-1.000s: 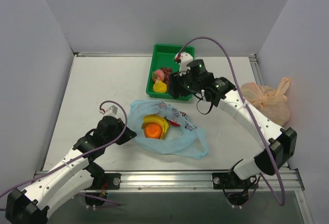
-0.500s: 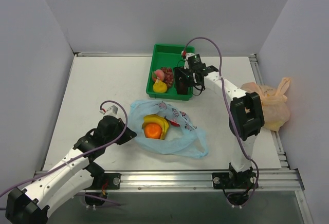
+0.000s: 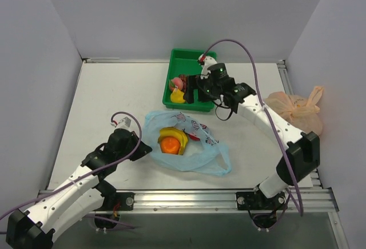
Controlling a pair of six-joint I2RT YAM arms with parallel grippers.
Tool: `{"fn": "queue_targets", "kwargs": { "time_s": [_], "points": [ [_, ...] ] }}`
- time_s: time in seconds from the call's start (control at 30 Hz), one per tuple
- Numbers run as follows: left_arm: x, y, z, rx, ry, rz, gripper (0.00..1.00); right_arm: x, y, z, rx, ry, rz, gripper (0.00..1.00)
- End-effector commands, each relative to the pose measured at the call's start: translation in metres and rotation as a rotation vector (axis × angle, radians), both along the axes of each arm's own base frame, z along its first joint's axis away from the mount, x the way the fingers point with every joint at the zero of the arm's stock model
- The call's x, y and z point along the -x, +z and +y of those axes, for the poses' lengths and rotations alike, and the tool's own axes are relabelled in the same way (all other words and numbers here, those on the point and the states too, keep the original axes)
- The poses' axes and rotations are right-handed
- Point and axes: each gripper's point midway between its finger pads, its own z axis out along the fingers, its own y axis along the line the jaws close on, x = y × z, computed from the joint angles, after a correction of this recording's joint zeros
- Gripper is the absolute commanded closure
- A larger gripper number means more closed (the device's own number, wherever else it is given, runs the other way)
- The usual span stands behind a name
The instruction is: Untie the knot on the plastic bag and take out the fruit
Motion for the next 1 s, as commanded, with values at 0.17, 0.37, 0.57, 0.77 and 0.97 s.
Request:
{"fn": "queue_targets", "kwargs": {
  "time_s": [0.17,0.37,0.57,0.77,0.97],
  "points": [
    [-0.008,0.021,-0.006,0.05,-0.009,-0.069,1.0,0.119,-0.02,0.041,-0.056,0.123,0.132,0.3],
    [-0.007,0.022,-0.007,0.061,-0.011,-0.069,1.0,0.148,-0.068,0.049,0.033,0.205,0.201,0.4],
    [-0.006,0.019,-0.007,0.061,-0.009,-0.059,1.0,0.145,-0.099,0.057,0.099,0.212,0.242,0.4],
    [-0.006,0.017,-0.007,0.056,-0.009,-0.052,1.0,0.122,-0.109,0.051,0.156,0.126,0.182,0.41],
    [-0.006,0.016,-0.008,0.05,-0.012,-0.047,1.0,0.113,-0.118,0.066,0.19,0.208,0.161,0.43]
  ]
}}
